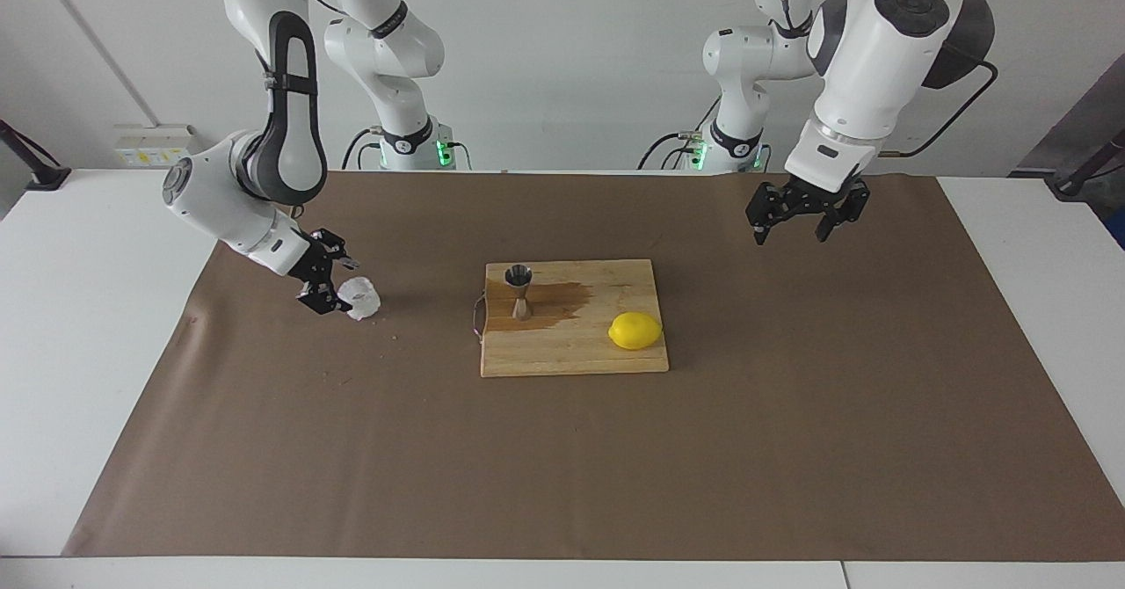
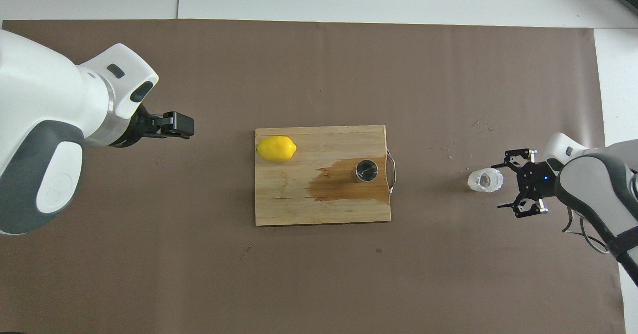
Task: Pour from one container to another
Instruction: 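Withdraw the left gripper while the right gripper reaches the plastic cup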
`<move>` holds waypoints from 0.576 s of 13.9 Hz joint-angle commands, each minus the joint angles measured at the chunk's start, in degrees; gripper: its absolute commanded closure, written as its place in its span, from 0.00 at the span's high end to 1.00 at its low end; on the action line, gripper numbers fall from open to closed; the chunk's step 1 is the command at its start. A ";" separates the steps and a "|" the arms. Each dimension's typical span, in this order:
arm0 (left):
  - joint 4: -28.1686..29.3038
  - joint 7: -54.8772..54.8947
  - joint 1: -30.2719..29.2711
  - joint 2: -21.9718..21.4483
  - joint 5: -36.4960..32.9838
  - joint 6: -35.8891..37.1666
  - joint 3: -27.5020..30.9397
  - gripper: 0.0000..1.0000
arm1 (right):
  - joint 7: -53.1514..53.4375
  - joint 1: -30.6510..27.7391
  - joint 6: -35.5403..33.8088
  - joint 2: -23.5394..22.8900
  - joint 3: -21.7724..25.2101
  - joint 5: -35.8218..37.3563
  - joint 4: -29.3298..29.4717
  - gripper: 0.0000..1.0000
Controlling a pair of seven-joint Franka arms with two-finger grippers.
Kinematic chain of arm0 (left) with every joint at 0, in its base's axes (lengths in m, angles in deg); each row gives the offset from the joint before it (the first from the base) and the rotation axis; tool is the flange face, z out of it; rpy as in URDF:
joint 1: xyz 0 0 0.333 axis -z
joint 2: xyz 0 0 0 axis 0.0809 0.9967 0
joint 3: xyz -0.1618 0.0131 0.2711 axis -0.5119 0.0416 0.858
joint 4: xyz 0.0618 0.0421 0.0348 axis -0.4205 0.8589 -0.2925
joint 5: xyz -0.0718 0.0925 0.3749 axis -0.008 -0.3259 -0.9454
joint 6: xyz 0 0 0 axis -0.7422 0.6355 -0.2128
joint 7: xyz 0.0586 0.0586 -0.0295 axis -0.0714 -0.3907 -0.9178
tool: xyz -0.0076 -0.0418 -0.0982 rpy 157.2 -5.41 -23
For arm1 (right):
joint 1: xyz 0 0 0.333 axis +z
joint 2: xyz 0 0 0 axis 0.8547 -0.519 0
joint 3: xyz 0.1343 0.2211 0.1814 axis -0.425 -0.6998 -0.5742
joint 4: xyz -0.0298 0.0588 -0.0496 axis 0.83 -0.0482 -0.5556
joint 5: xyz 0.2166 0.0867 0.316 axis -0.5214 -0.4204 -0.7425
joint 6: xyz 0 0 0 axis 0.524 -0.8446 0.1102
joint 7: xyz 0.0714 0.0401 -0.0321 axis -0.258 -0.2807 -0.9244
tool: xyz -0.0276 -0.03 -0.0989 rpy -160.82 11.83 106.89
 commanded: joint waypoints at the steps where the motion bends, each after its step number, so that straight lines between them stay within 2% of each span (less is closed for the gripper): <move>1: -2.15 5.14 -1.41 -0.30 -0.97 3.98 2.09 1.00 | -4.51 -0.44 1.71 -0.91 -0.31 -3.89 -1.51 1.00; 4: -2.68 6.55 -4.13 -0.30 -0.97 5.57 2.80 1.00 | -7.08 -0.52 1.72 -1.00 -0.31 -5.92 -2.04 1.00; 7: -8.29 8.32 -4.41 0.22 -0.71 11.70 3.07 1.00 | -7.95 -0.61 1.63 -0.91 -0.31 -8.20 -2.30 1.00; 8: -9.62 8.32 -4.50 0.31 -0.80 13.12 3.07 1.00 | -9.52 -1.13 1.36 -0.91 -0.31 -9.68 -2.39 0.85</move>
